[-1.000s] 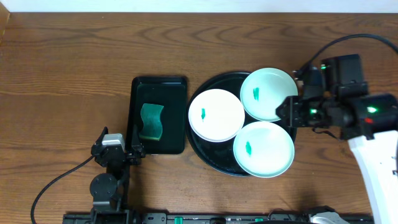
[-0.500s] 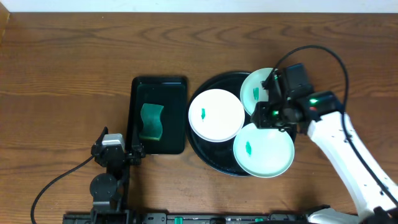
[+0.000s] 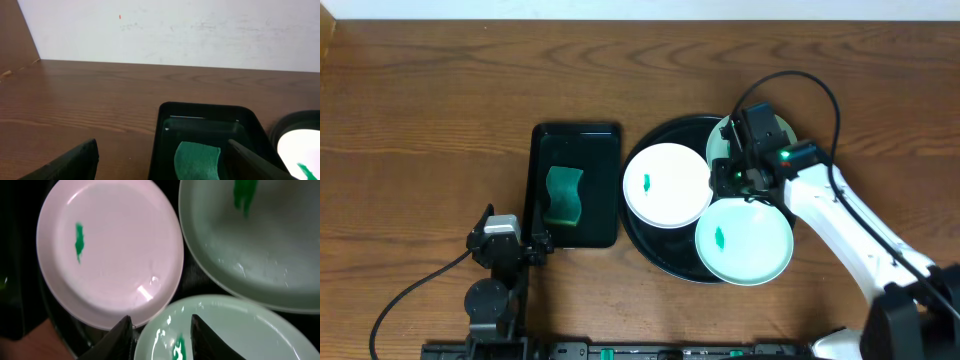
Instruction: Clean dirty plates on tray and stack at the side
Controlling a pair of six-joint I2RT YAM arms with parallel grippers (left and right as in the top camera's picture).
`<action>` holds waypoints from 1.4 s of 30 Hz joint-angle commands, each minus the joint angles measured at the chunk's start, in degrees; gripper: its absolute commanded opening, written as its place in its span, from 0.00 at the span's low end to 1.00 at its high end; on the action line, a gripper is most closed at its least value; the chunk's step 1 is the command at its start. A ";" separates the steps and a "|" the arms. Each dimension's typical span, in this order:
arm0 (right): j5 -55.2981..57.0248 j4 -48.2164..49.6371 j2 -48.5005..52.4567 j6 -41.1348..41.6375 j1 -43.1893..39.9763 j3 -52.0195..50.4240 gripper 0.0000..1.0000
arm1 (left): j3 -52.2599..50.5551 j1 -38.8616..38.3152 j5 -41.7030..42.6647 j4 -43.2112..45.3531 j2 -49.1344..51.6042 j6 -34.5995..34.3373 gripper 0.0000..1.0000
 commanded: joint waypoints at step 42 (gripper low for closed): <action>3.13 3.91 14.34 2.34 1.29 2.71 0.22 | -0.92 -0.22 -0.57 -2.49 -0.39 0.81 0.80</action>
